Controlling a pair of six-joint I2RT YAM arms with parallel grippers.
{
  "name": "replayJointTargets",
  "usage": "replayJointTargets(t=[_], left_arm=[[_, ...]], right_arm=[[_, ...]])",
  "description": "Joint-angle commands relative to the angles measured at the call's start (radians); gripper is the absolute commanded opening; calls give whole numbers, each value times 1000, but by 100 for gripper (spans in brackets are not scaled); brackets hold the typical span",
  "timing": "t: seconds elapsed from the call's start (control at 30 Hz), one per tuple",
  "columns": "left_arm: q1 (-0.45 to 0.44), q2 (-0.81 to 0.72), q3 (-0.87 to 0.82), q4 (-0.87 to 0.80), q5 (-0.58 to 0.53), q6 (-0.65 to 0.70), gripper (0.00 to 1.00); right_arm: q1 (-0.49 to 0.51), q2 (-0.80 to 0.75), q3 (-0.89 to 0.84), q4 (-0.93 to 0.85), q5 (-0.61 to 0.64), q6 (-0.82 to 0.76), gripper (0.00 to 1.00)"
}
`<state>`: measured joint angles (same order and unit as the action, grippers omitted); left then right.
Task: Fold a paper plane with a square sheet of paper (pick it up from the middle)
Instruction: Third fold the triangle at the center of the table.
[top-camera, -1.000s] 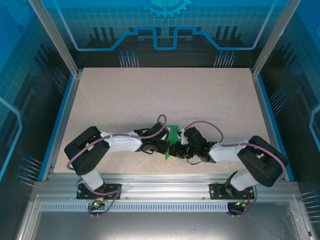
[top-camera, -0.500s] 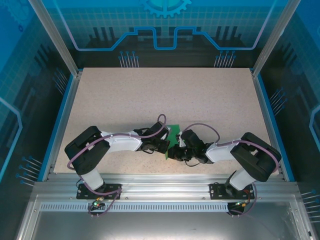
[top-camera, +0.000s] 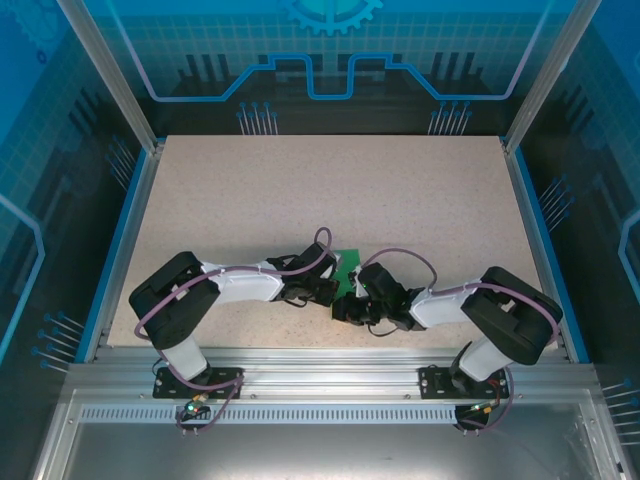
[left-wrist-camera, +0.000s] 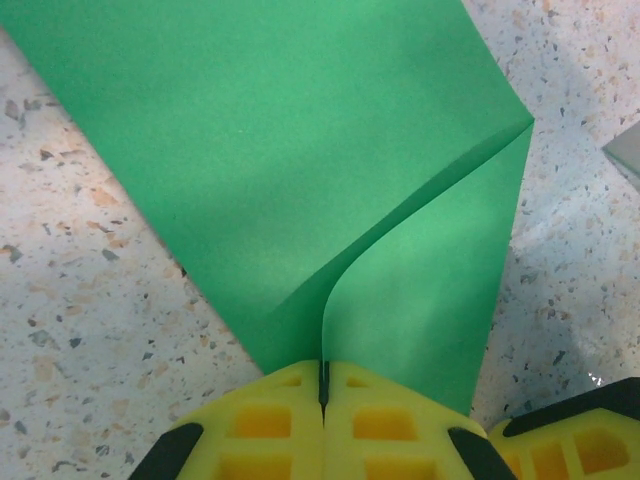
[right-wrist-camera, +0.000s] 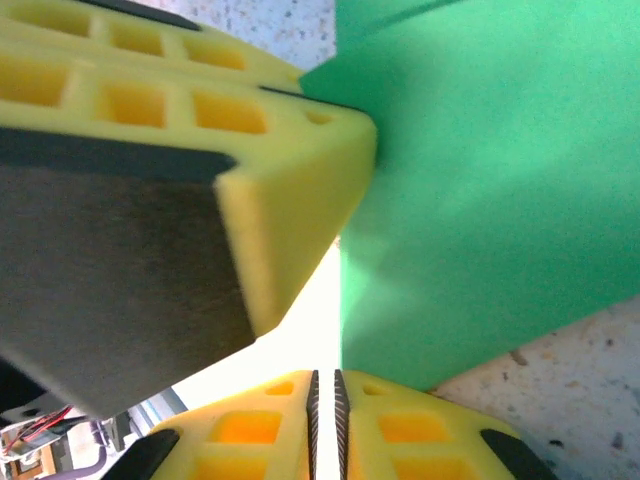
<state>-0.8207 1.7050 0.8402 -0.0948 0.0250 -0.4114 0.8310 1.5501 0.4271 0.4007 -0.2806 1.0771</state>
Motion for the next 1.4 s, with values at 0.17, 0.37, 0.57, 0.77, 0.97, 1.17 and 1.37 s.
replayJointTargets(t=[0.17,0.37,0.57,0.77,0.97,1.17,1.37], left_arm=[[13,21,10,-24,12,19,2],[15,22,13,-31,12,22,2],[17,26,16,-28,15,19,2],[16,25,18,-33,15,17,2],[17,21,17,-43,12,19,2],[17,14,24,-46,12,22,3],[17,23,36,-47,12,16,4]], right_arm=[[24,74,3,12,19,25,14],[35,-21,9,-38,33,15,14],[46,7,21,-40,33,11,15],[43,72,19,-47,39,22,14],[-49,-71,6,-168,58,-32,13],[-244,-202,32,-257,-57,-151,16],[-274,-130,75,-217,-109,-156,16]])
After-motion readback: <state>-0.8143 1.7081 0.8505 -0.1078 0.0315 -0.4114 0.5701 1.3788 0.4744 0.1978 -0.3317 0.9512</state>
